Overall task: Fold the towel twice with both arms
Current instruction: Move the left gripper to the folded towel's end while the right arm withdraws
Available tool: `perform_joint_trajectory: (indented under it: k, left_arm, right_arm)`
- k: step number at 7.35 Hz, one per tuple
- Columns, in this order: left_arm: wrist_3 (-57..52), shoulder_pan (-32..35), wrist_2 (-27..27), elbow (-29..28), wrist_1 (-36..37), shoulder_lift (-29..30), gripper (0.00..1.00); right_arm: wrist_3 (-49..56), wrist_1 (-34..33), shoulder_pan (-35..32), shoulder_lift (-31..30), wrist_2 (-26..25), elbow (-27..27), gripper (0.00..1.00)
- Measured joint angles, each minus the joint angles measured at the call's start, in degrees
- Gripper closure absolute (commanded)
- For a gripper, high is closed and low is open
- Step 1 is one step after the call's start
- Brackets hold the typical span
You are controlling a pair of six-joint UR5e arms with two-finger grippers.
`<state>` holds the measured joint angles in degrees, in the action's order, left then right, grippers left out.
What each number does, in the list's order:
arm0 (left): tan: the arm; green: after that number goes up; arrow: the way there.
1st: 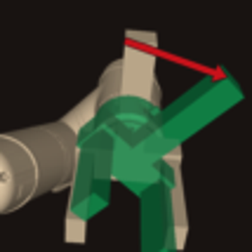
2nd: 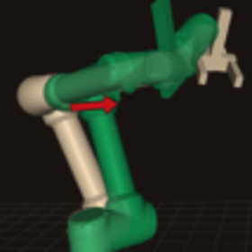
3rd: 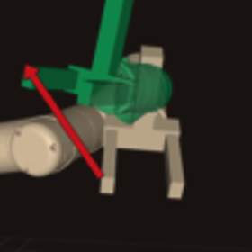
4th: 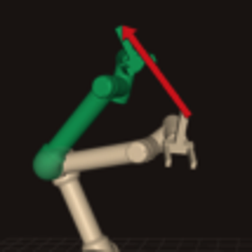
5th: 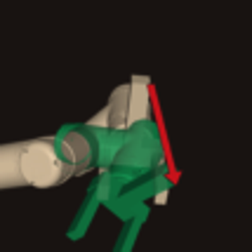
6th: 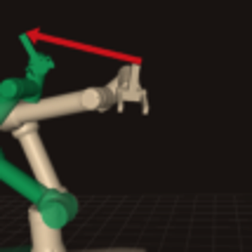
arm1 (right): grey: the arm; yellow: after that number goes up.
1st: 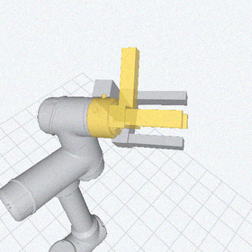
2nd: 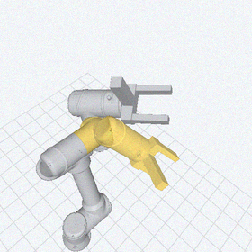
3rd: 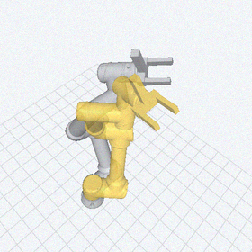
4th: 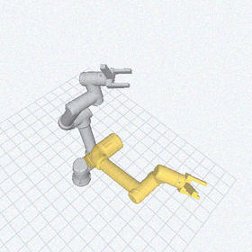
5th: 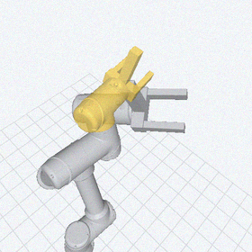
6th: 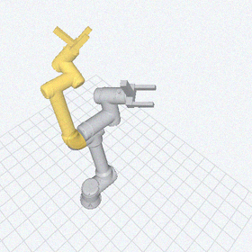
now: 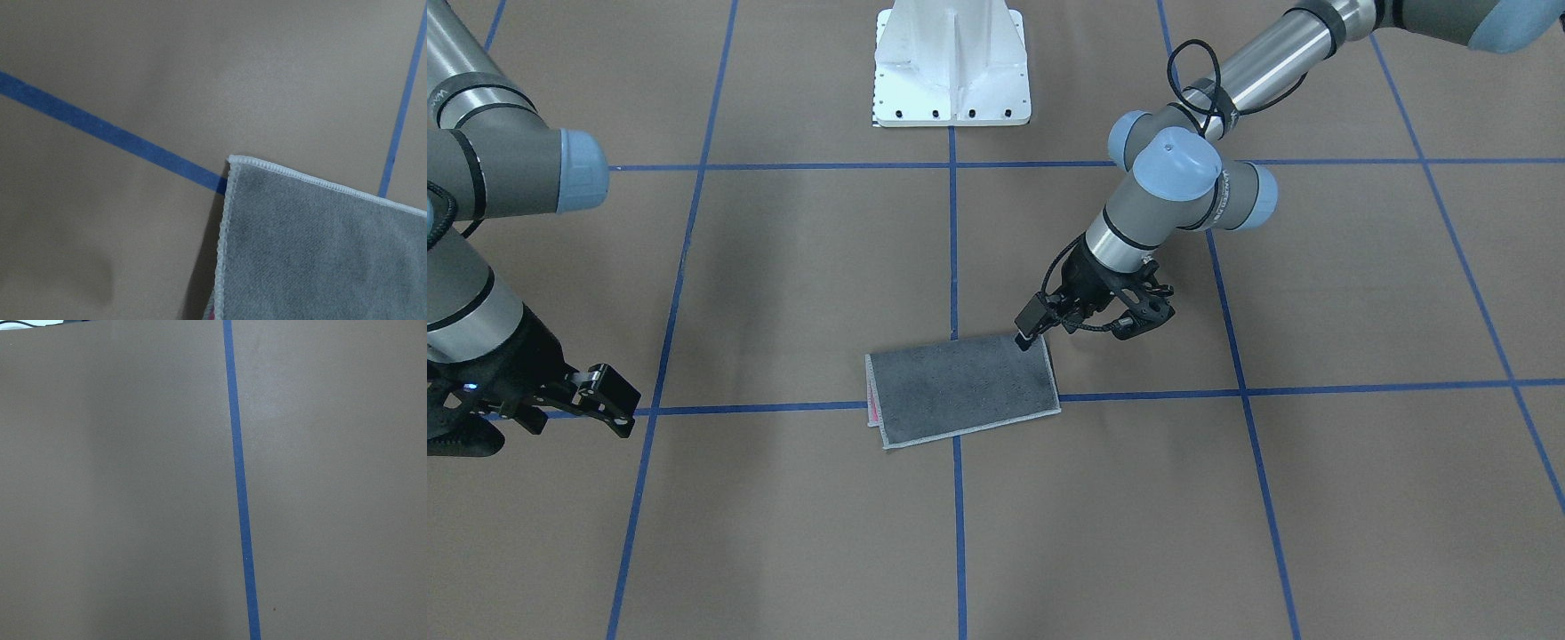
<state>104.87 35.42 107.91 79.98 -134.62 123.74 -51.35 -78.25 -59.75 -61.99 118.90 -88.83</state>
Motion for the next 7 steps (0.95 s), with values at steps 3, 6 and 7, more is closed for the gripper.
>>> perform_joint_trajectory:
  k: [3,6,7]
  left_arm:
    - [5.7,-0.3,-2.0,-0.3,-0.1,-0.1,0.21]
    - [9.5,-1.0,-2.6,-0.6,-0.1,0.0,0.21]
    - [10.5,-1.1,-2.6,-0.6,-0.1,0.0,0.23]
  right_arm:
    - [0.0,0.2,0.1,0.0,0.2,-0.2,0.00]
    - [0.0,0.2,0.1,-0.1,0.3,-0.2,0.00]
    - [0.0,0.2,0.1,-0.1,0.3,-0.2,0.00]
